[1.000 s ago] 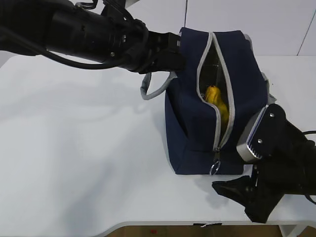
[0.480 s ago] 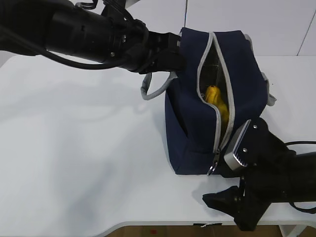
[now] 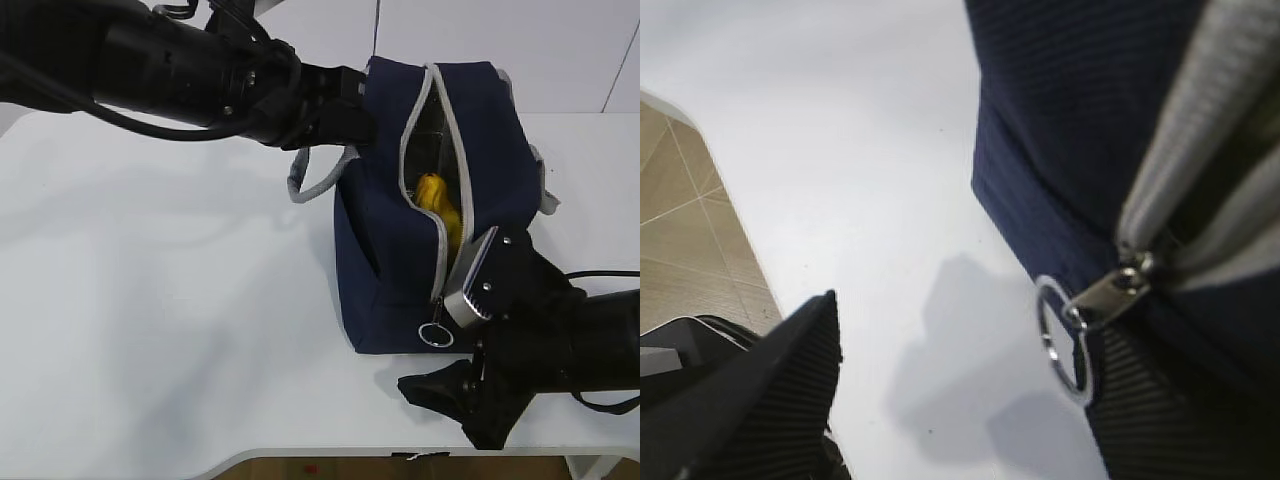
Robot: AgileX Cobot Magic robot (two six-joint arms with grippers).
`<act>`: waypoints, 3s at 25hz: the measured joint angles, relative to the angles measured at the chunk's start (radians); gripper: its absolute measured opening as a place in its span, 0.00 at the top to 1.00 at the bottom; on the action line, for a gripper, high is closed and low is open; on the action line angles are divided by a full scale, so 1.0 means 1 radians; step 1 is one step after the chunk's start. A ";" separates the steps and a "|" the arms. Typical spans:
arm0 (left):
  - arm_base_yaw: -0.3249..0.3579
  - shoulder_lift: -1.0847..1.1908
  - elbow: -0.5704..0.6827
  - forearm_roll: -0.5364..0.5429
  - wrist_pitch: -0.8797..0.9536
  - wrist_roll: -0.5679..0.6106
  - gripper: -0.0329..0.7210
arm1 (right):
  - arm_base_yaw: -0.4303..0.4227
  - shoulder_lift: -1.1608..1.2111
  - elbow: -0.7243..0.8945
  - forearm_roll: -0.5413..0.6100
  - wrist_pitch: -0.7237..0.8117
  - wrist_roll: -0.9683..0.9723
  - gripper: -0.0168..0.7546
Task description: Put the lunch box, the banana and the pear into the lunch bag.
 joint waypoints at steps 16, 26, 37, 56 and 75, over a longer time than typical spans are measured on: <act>0.000 0.000 0.000 0.000 0.018 0.000 0.96 | 0.000 0.002 -0.028 0.000 0.003 -0.024 0.23; 0.000 0.000 0.000 0.000 0.023 0.000 0.96 | 0.000 0.043 -0.033 0.000 -0.005 -0.027 0.23; 0.000 0.000 0.000 0.000 0.037 0.000 0.96 | 0.000 0.068 -0.064 0.000 -0.009 -0.027 0.32; 0.000 0.000 -0.002 0.015 0.042 0.000 0.96 | 0.000 0.068 -0.065 0.000 -0.016 -0.027 0.84; 0.000 0.000 -0.003 0.016 0.110 0.000 0.45 | 0.000 0.074 -0.066 0.000 -0.017 -0.027 0.97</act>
